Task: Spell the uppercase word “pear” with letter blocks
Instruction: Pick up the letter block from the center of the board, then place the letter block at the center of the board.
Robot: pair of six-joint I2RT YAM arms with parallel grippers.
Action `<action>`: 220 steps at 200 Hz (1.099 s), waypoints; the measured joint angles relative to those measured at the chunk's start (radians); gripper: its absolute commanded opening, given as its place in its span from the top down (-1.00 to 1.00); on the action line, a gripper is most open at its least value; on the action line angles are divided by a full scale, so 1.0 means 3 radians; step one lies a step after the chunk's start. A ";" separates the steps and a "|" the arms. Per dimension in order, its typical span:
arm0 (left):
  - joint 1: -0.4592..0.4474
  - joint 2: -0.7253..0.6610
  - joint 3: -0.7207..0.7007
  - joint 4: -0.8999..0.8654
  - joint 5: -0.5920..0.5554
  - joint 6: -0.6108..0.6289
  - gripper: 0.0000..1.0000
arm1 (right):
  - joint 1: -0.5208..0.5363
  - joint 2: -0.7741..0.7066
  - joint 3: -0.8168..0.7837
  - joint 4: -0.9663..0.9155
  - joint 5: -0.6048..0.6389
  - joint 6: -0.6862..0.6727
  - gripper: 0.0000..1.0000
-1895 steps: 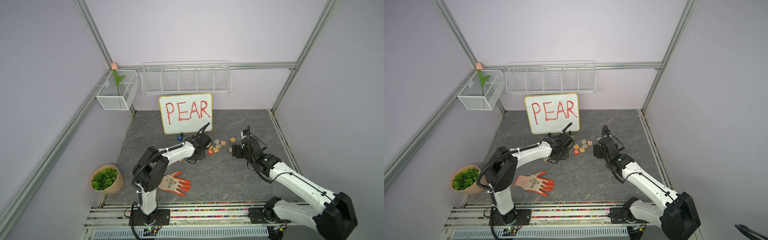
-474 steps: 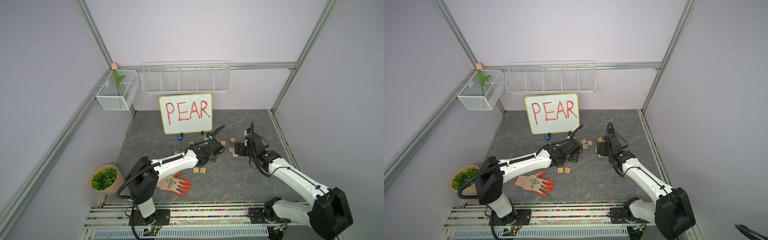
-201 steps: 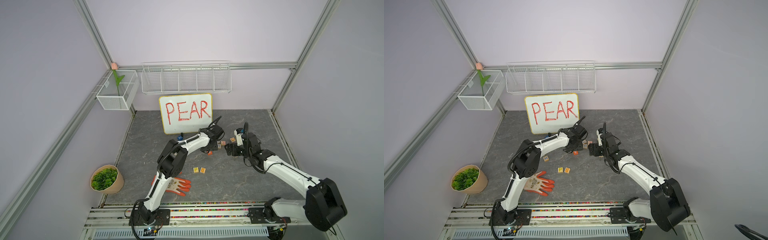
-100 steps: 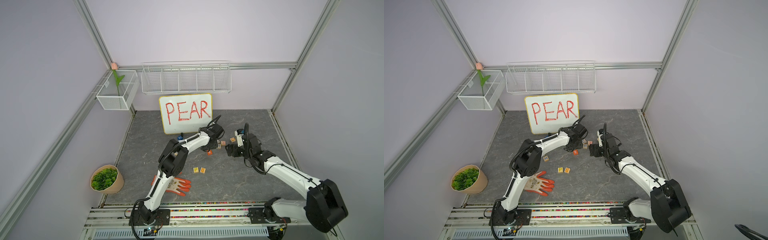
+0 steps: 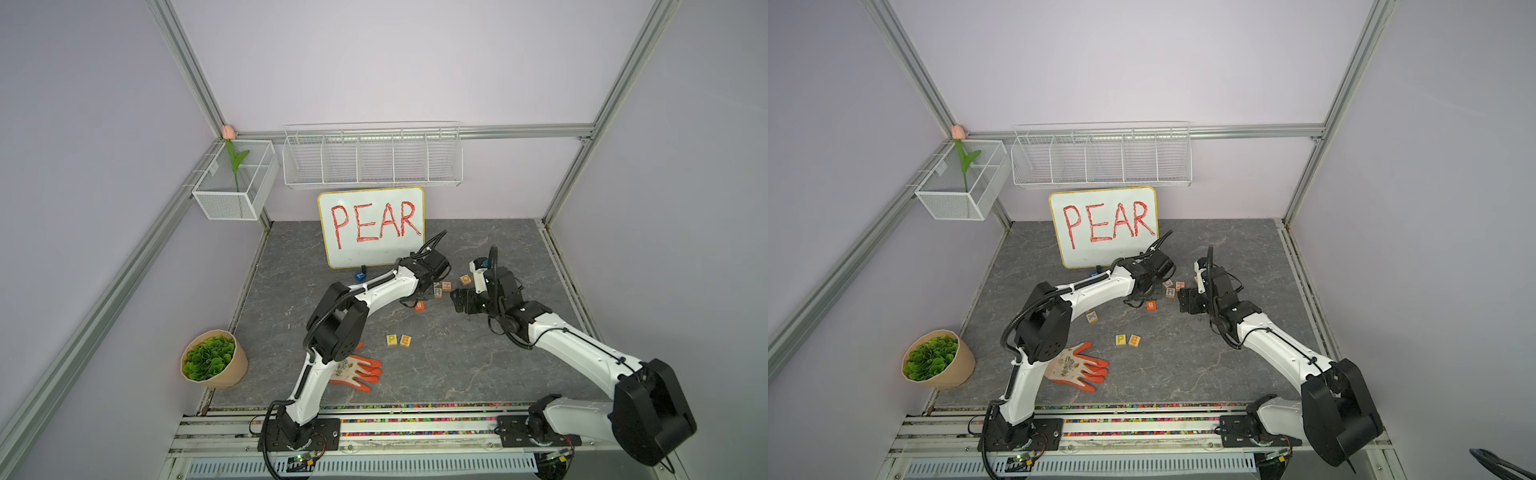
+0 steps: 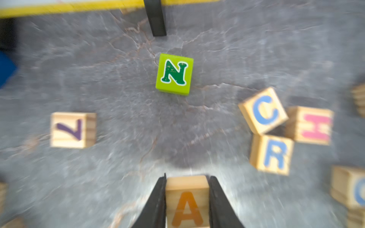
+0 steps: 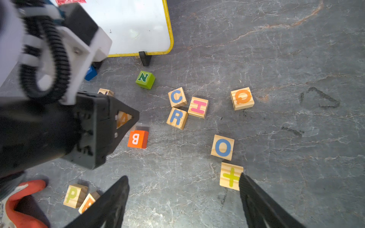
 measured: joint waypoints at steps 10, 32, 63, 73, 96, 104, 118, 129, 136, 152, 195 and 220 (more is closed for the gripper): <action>-0.0029 -0.0189 -0.0114 0.0022 0.0003 0.0034 0.49 | 0.0000 -0.0023 0.0000 0.0001 0.0000 0.0001 -0.78; -0.0081 -0.0496 -0.0329 0.0064 0.0078 0.0097 0.49 | 0.0000 -0.0099 0.0000 0.0000 0.0001 0.0001 -0.78; -0.0206 -0.0730 -0.0716 0.0108 0.0278 0.0182 0.50 | 0.0000 -0.0216 -0.0006 -0.0013 0.0004 0.0001 -0.78; -0.0277 -0.0741 -0.0829 0.0116 0.0354 0.0196 0.50 | 0.0000 -0.0254 -0.0017 -0.0018 0.0014 0.0001 -0.78; -0.0421 -0.0745 -0.1101 0.0156 0.0543 0.0200 0.50 | 0.0000 -0.0366 -0.0065 -0.0064 0.0045 0.0001 -0.78; -0.0456 -0.0754 -0.1190 0.0161 0.0605 0.0197 0.50 | 0.0000 -0.0409 -0.0084 -0.0088 0.0070 0.0003 -0.78; -0.0483 -0.0774 -0.1305 0.0178 0.0690 0.0198 0.50 | 0.0000 -0.0483 -0.0116 -0.0132 0.0127 0.0003 -0.78; -0.0490 -0.0802 -0.1376 0.0211 0.0752 0.0197 0.50 | 0.0000 -0.0533 -0.0137 -0.0163 0.0173 0.0003 -0.78; -0.0496 -0.0823 -0.1413 0.0239 0.0785 0.0197 0.51 | 0.0000 -0.0566 -0.0150 -0.0183 0.0203 0.0001 -0.78; -0.0512 -0.0860 -0.1481 0.0292 0.0858 0.0191 0.51 | 0.0000 -0.0632 -0.0168 -0.0234 0.0266 0.0001 -0.78; -0.0581 -0.0877 -0.1620 0.0415 0.0960 0.0183 0.51 | 0.0000 -0.0813 -0.0212 -0.0355 0.0406 0.0004 -0.78; -0.0582 -0.0877 -0.1621 0.0453 0.0954 0.0184 0.51 | 0.0000 -0.0863 -0.0214 -0.0392 0.0463 0.0004 -0.78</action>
